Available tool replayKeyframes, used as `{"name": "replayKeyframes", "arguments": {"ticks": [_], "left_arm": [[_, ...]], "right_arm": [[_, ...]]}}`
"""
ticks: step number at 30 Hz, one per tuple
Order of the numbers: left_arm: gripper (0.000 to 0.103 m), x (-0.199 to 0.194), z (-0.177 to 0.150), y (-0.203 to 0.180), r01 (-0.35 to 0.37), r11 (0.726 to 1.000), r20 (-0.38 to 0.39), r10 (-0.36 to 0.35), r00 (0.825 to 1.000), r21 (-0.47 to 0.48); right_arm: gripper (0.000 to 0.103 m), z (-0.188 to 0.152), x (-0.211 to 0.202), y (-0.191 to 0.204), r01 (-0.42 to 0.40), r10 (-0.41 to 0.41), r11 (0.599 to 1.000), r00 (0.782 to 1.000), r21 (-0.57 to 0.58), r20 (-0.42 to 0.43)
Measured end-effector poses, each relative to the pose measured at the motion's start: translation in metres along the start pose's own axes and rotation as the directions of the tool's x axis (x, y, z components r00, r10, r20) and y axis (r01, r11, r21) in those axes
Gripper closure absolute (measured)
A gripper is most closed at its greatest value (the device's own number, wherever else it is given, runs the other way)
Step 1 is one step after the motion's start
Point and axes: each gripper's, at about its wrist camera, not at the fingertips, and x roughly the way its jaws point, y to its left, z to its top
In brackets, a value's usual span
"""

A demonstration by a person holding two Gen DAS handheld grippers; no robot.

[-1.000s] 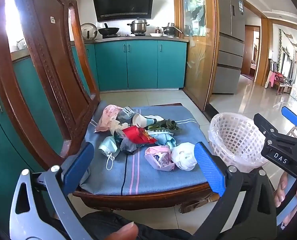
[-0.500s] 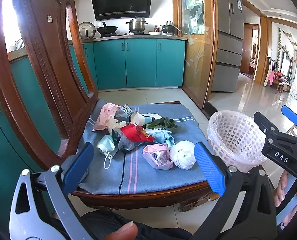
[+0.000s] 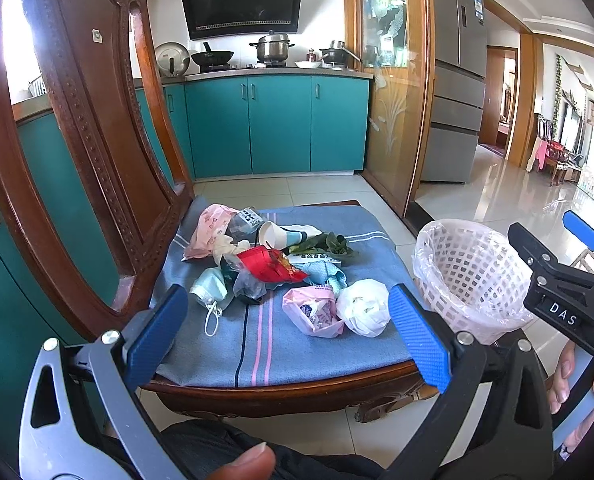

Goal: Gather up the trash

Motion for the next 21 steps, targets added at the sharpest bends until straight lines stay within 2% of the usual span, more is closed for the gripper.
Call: {"name": "replayKeyframes", "arguments": {"ticks": [21], "left_arm": [[0.003,-0.0019,-0.0001,-0.0042,0.004,1.000,0.003,-0.004,1.000,0.003]], "right_arm": [[0.003,0.0002,-0.0001,-0.0026,0.003,-0.003,1.000,1.000,0.011,0.000]]}}
